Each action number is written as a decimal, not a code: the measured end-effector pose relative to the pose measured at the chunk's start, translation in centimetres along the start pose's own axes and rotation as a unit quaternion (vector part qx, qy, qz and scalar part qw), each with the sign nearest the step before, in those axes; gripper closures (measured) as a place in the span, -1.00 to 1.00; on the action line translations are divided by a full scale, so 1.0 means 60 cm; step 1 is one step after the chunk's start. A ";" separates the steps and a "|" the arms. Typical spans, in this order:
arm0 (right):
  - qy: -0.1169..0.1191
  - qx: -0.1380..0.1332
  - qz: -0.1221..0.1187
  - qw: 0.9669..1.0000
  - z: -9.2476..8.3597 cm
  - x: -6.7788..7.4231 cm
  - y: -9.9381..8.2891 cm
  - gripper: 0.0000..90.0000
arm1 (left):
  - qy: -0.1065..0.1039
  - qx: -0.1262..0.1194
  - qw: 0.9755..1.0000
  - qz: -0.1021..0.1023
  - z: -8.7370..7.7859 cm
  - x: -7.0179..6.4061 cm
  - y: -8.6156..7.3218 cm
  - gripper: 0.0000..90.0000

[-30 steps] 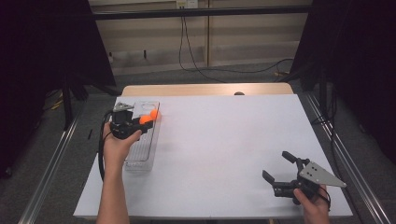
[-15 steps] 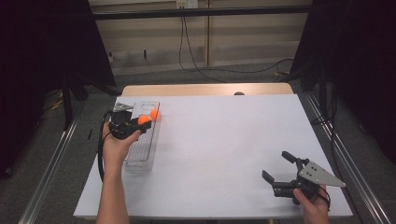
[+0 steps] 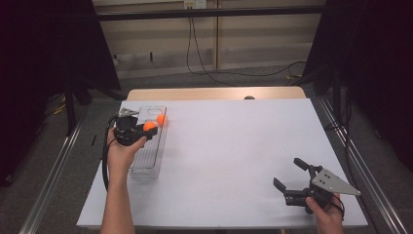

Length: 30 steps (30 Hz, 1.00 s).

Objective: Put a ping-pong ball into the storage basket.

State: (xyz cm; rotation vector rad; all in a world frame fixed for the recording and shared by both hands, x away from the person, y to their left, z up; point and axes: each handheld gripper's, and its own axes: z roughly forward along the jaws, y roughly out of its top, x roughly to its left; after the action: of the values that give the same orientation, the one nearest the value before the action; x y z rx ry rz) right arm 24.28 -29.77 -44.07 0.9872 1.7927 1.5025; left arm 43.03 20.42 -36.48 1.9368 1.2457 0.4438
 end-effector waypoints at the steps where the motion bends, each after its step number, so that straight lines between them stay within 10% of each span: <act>1: 0.000 0.000 0.000 1.000 0.000 0.000 0.000 -0.95 | 0.001 0.000 1.000 0.001 0.000 0.000 0.000 0.13; 30: 0.002 -0.001 0.001 1.000 0.000 0.001 0.000 -0.95 | 0.027 0.015 1.000 -0.005 0.009 0.014 -0.011 0.11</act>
State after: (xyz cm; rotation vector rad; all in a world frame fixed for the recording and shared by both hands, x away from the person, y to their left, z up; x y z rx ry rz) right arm 24.26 -29.74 -44.04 0.9855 1.7932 1.5072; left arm 43.36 21.08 -37.42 1.9544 1.3026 0.4778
